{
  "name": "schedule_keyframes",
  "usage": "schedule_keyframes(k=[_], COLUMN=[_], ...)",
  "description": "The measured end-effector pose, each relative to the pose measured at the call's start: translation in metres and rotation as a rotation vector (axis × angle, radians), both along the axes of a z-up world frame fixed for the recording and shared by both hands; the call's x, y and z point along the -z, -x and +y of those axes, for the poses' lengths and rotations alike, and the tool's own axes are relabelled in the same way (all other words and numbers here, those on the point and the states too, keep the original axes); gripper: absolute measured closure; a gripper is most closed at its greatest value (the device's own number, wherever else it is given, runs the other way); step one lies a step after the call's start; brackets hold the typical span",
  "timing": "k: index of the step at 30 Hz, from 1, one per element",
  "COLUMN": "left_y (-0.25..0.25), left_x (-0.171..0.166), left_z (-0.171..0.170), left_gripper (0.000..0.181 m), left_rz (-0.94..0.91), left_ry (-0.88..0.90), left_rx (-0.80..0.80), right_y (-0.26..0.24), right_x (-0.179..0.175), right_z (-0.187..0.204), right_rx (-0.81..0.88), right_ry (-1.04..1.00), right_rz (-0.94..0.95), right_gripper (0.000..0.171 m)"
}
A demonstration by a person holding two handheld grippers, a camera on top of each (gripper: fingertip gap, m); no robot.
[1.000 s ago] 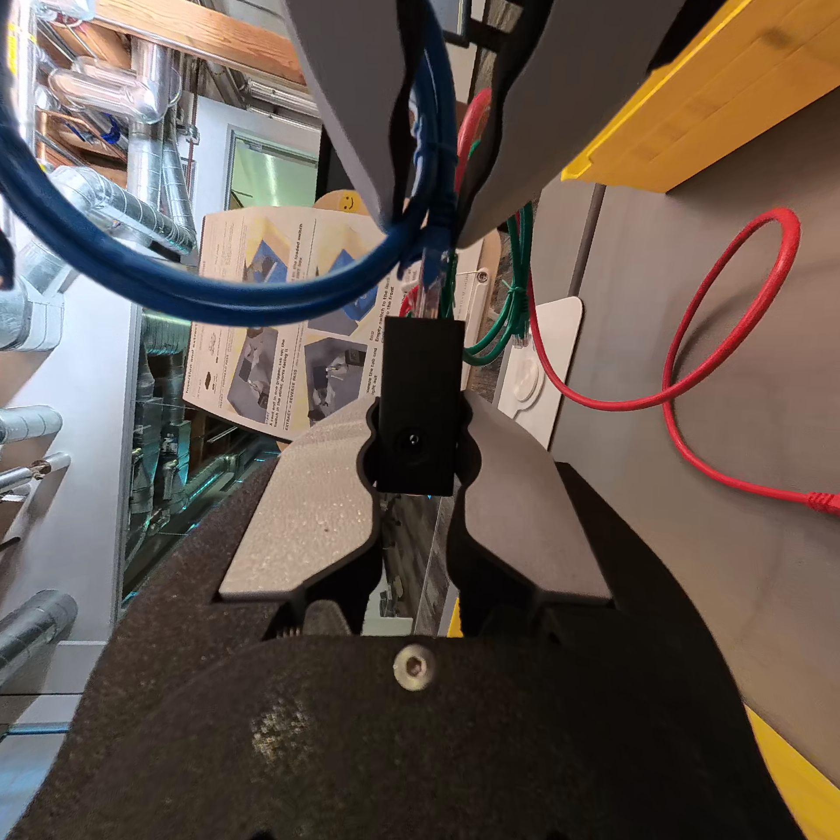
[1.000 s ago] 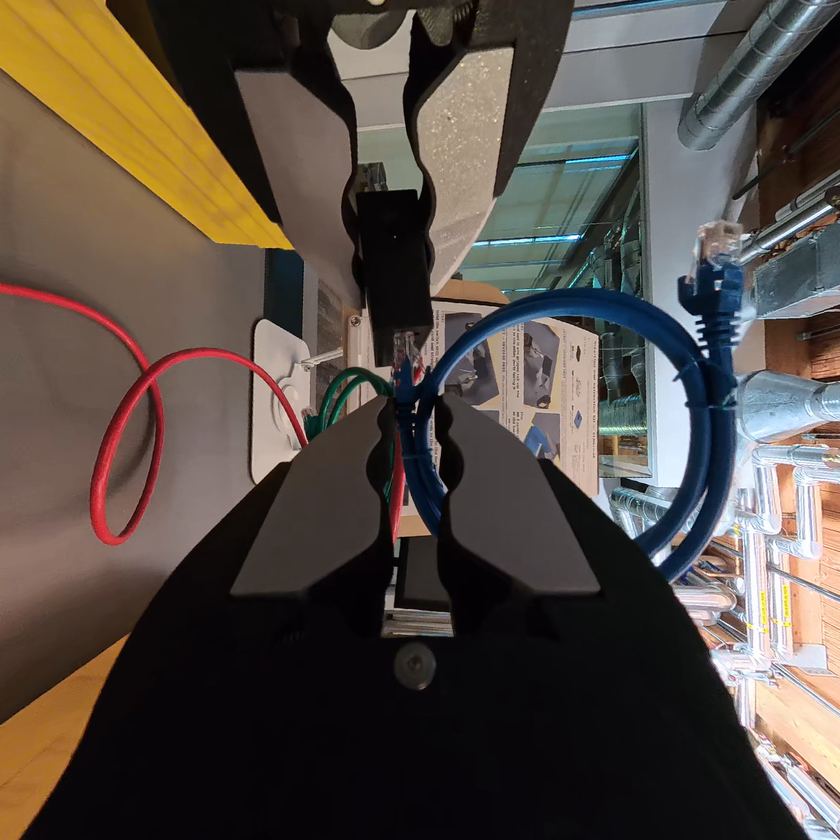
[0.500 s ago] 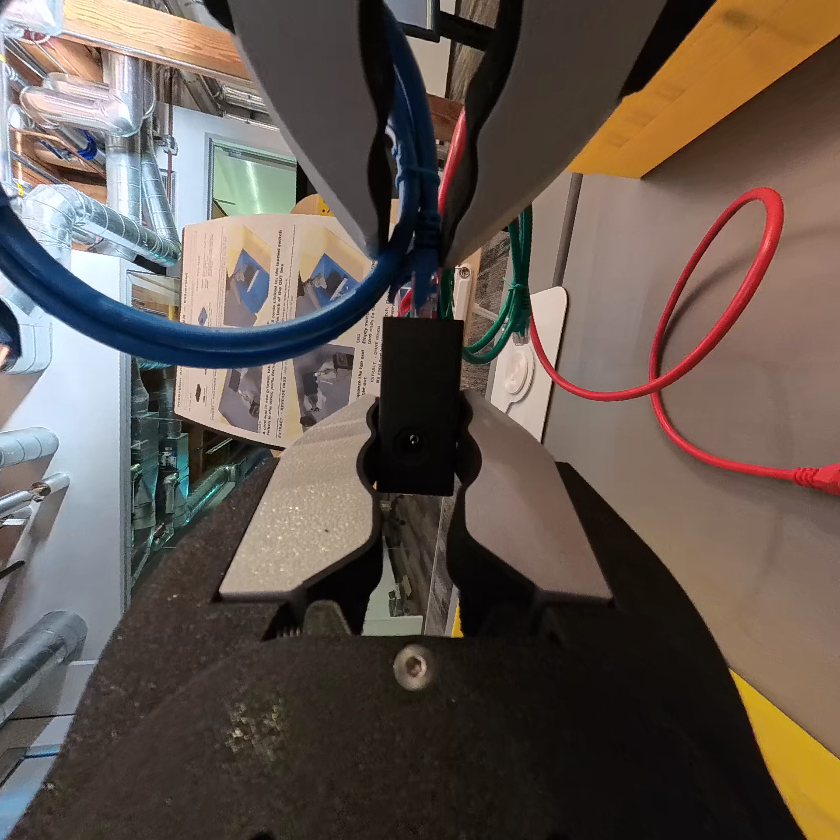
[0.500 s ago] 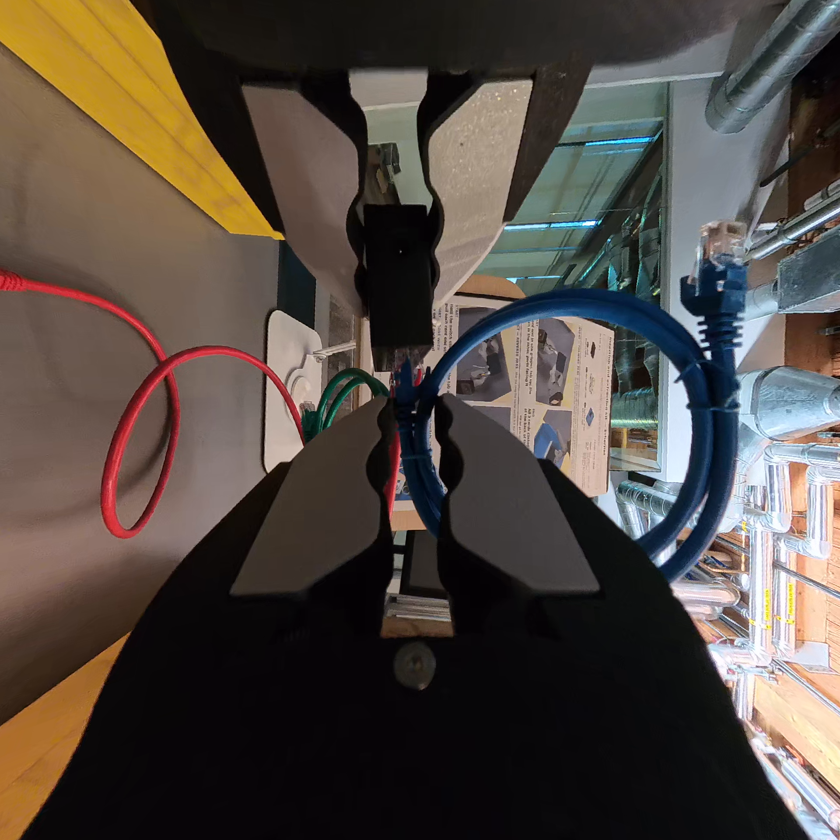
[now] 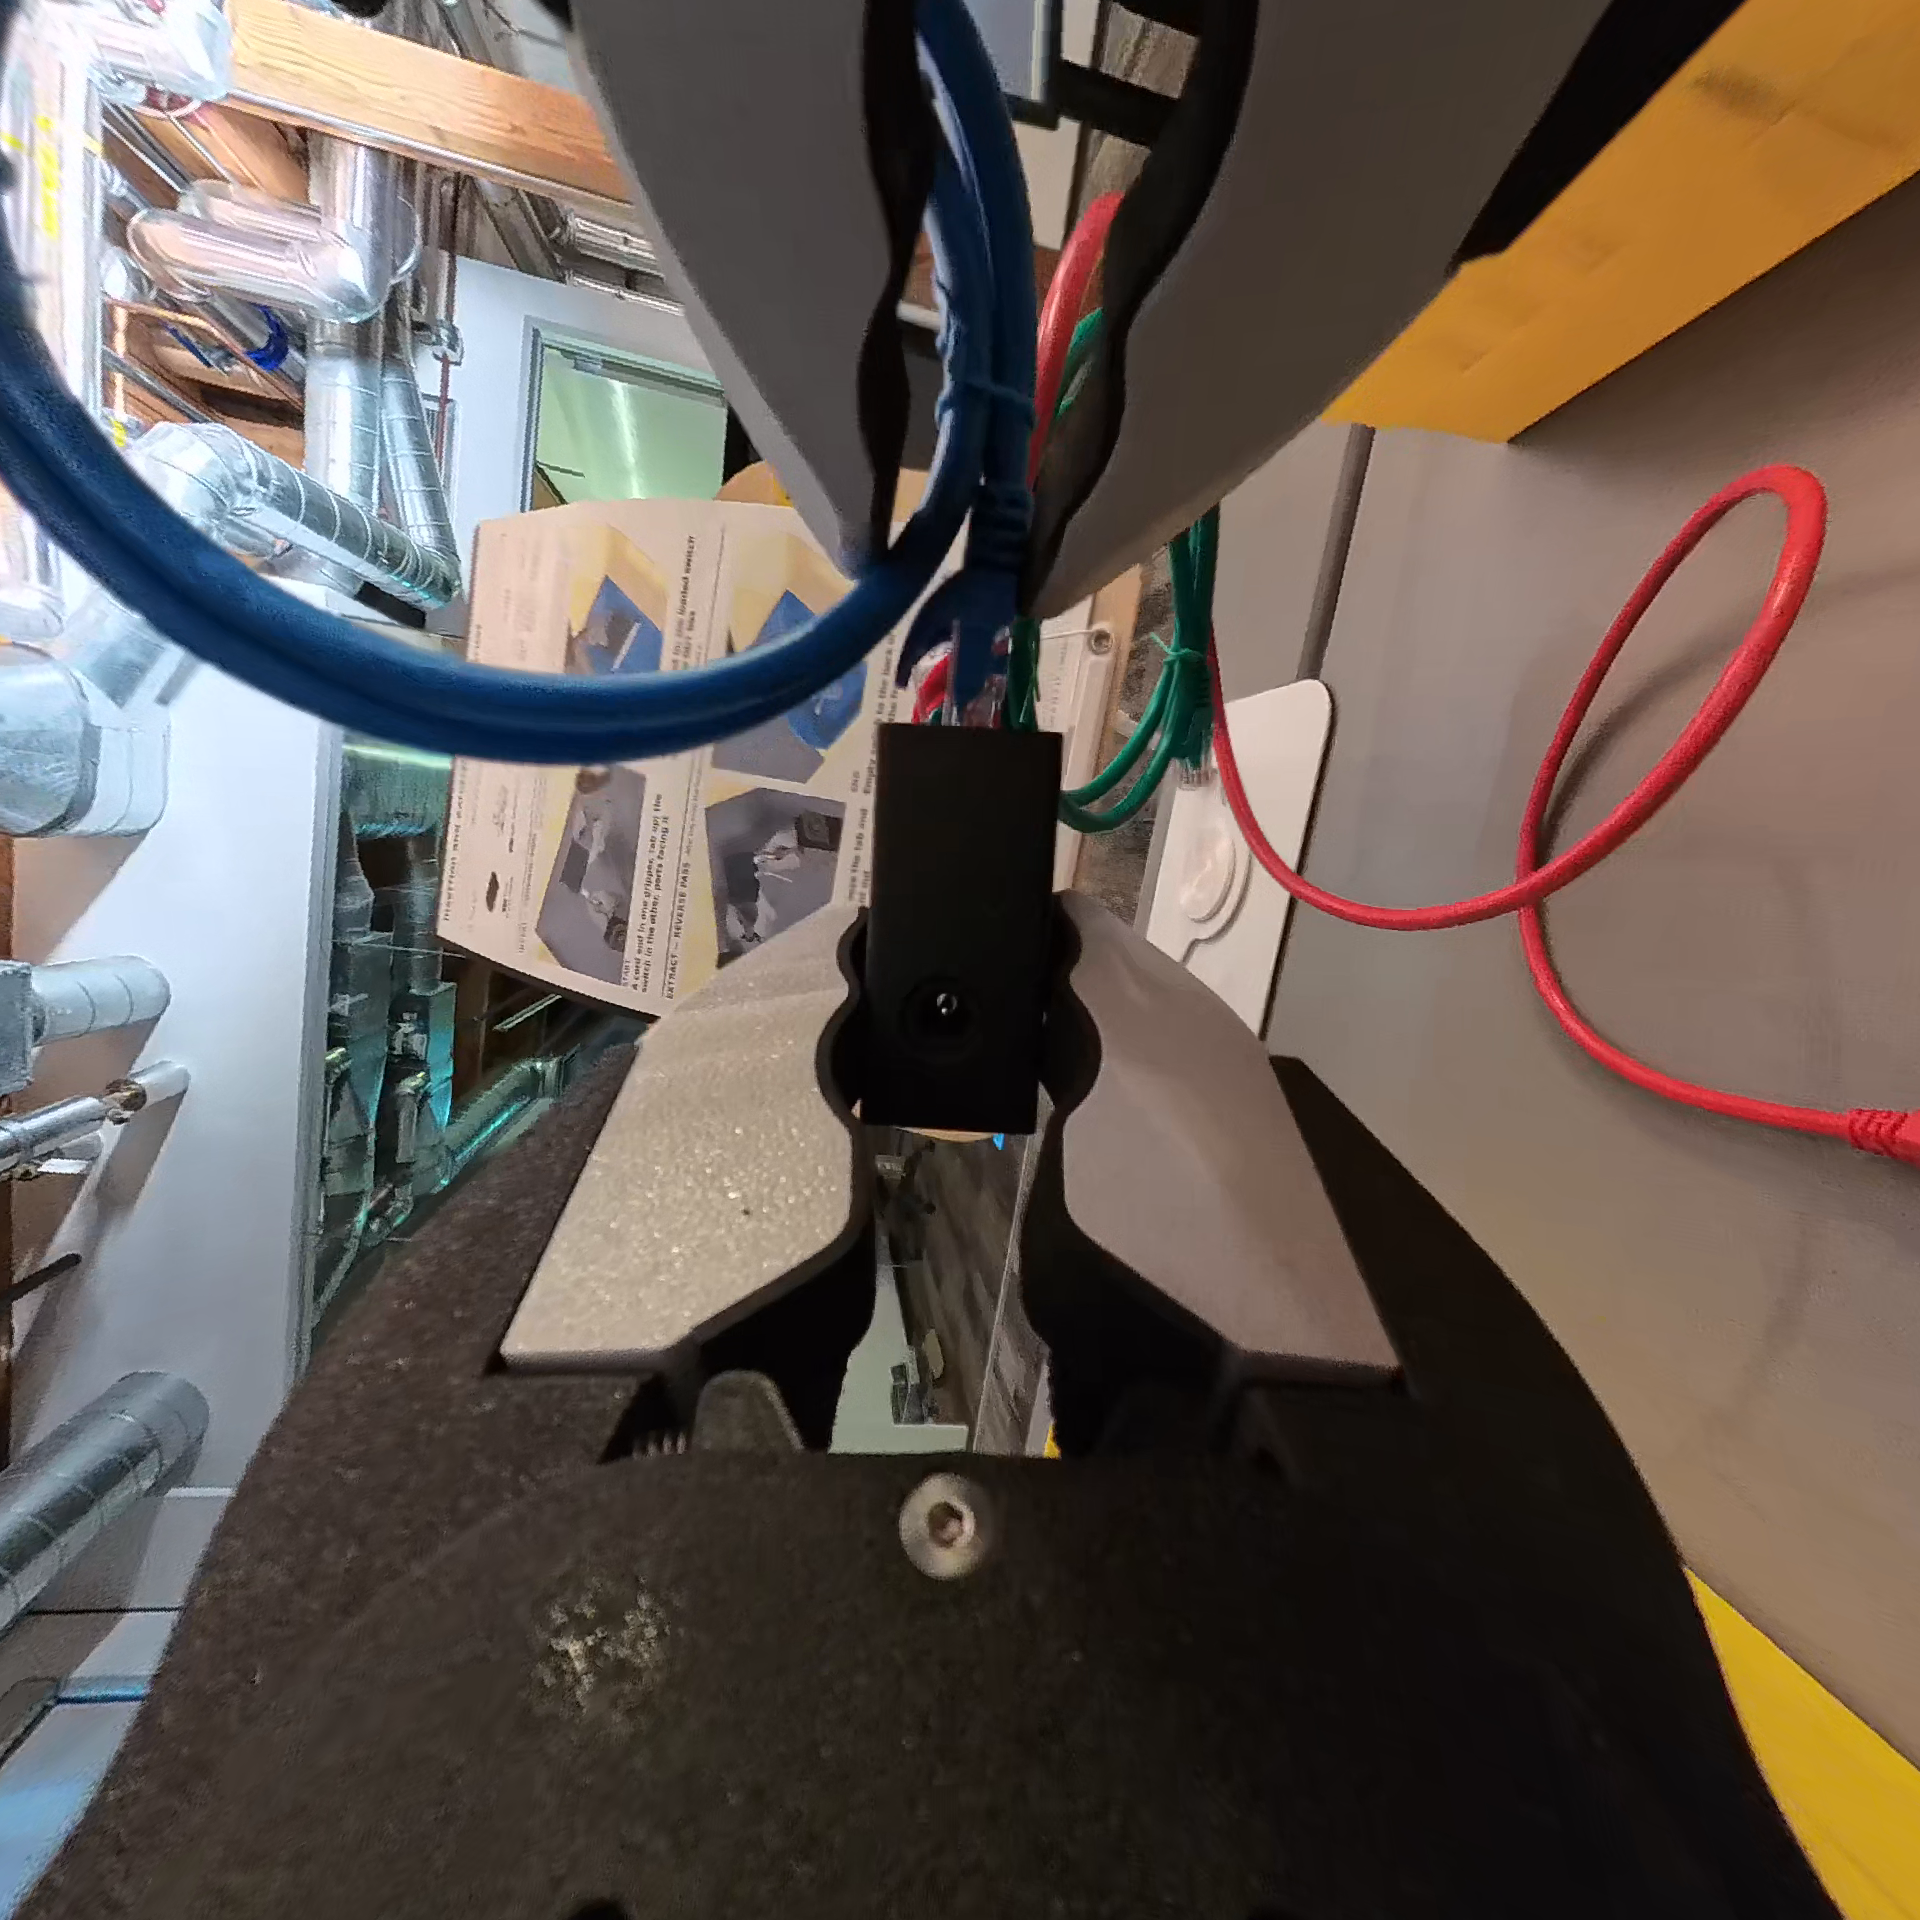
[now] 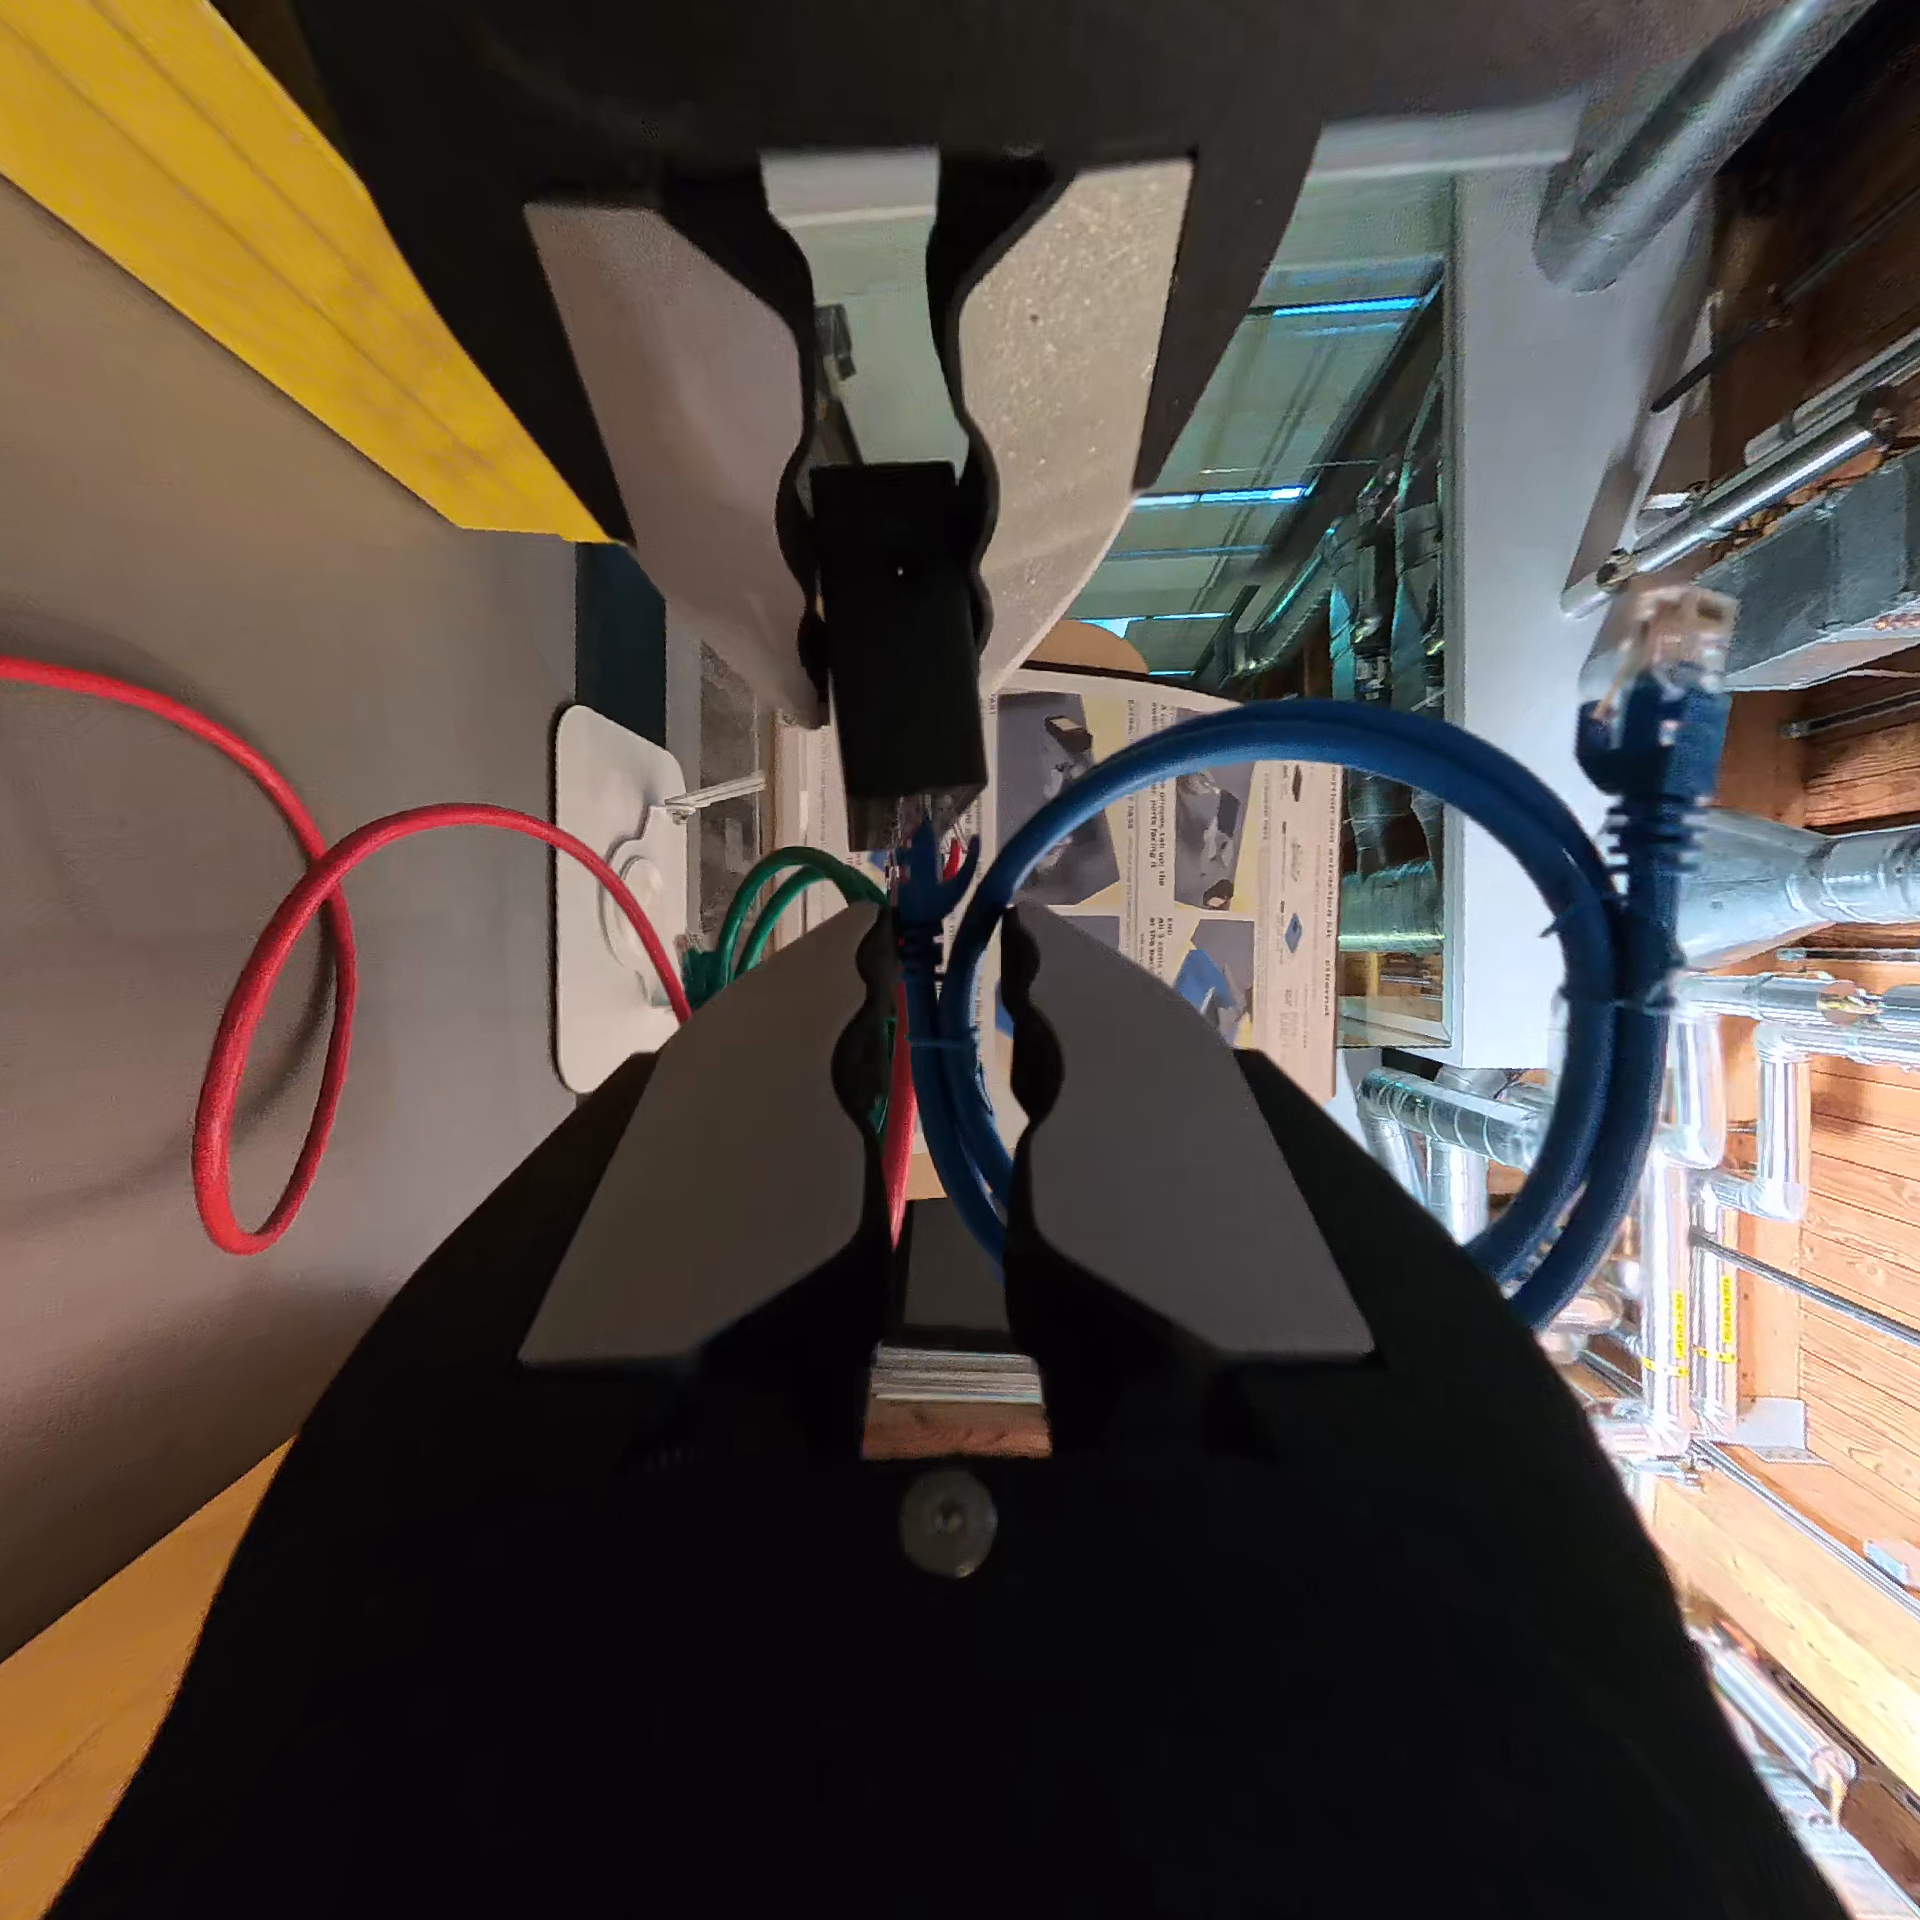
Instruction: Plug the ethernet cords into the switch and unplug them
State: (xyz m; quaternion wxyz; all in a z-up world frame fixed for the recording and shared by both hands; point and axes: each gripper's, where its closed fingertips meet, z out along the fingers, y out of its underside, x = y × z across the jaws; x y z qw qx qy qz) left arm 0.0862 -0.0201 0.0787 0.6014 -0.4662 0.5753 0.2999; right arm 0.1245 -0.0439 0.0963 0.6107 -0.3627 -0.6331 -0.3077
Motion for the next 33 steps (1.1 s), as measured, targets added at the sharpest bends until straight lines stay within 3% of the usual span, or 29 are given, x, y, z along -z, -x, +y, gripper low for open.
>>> schedule_keyframes(k=[17, 23, 26, 29, 31, 33], left_y=[-0.002, 0.006, 0.015, 0.025, 0.031, 0.035], left_x=[-0.012, -0.017, -0.023, -0.032, -0.039, -0.044], left_z=[-0.001, 0.001, 0.002, 0.001, -0.001, -0.003], left_gripper=[0.152, 0.152, 0.152, 0.152, 0.152, 0.152], left_rz=[-0.107, -0.142, -0.178, -0.223, -0.253, -0.284], left_ry=[-0.004, -0.010, -0.013, -0.023, -0.030, -0.033], left_rx=[0.031, 0.026, 0.019, 0.015, 0.020, 0.027], right_y=[-0.007, -0.003, 0.000, 0.004, 0.008, 0.013], right_x=[-0.018, -0.030, -0.035, -0.045, -0.043, -0.033], right_z=[-0.005, -0.023, -0.036, -0.058, -0.068, -0.064], right_rx=[-0.015, -0.126, -0.237, -0.459, -0.601, -0.629], right_ry=[-0.105, -0.096, 0.012, 0.163, 0.379, 0.661], right_rz=[0.031, 0.109, 0.210, 0.370, 0.458, 0.513], right_gripper=[0.148, 0.148, 0.148, 0.158, 0.163, 0.157])
